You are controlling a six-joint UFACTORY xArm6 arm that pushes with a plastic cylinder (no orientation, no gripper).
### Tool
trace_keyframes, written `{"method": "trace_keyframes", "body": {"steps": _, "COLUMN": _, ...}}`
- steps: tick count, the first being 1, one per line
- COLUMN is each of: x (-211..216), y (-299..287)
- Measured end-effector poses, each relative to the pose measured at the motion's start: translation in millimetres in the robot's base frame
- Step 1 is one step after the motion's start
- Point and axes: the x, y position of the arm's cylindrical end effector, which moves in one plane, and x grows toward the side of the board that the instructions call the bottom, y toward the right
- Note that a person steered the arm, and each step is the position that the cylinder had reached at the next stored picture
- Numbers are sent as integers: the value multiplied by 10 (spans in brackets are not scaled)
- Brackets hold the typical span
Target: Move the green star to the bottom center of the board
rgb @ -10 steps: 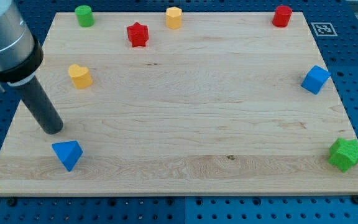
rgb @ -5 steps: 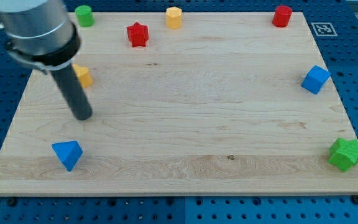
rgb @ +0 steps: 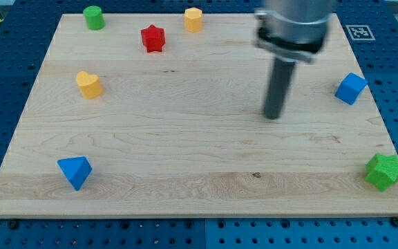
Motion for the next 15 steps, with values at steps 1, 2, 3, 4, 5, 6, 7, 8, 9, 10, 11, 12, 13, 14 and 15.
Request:
{"method": "trace_keyframes", "body": {"steps": 1, "x": 203, "y": 828}}
{"method": "trace_keyframes", "body": {"steps": 2, "x": 547, "y": 1284}}
{"method": "trace_keyframes", "body": {"steps": 3, "x": 768, "y": 1571}}
{"method": "trace_keyframes", "body": {"steps": 4, "x": 929, "y": 1607}}
{"method": "trace_keyframes", "body": {"steps": 5, "x": 987, "y": 1593}}
{"method": "trace_keyframes", "body": {"steps": 6, "x": 988, "y": 1447}}
{"method": "trace_keyframes", "body": {"steps": 7, "x": 988, "y": 1381}}
{"method": "trace_keyframes", "body": {"steps": 8, "x": 1002, "y": 1368}}
{"method": "trace_keyframes", "body": {"steps": 9, "x": 1015, "y": 1368}}
{"method": "trace_keyframes", "body": {"steps": 10, "x": 1061, "y": 1328}}
{"method": "trace_keyframes", "body": {"steps": 11, "x": 1142, "y": 1158}}
{"method": "trace_keyframes", "body": {"steps": 12, "x": 1290, "y": 879}}
{"method": "trace_keyframes", "body": {"steps": 13, "x": 1465, "y": 685}}
{"method": "trace_keyframes", "body": {"steps": 14, "x": 1552, "y": 634}}
{"method": "trace_keyframes", "body": {"steps": 15, "x": 1510, "y": 316}}
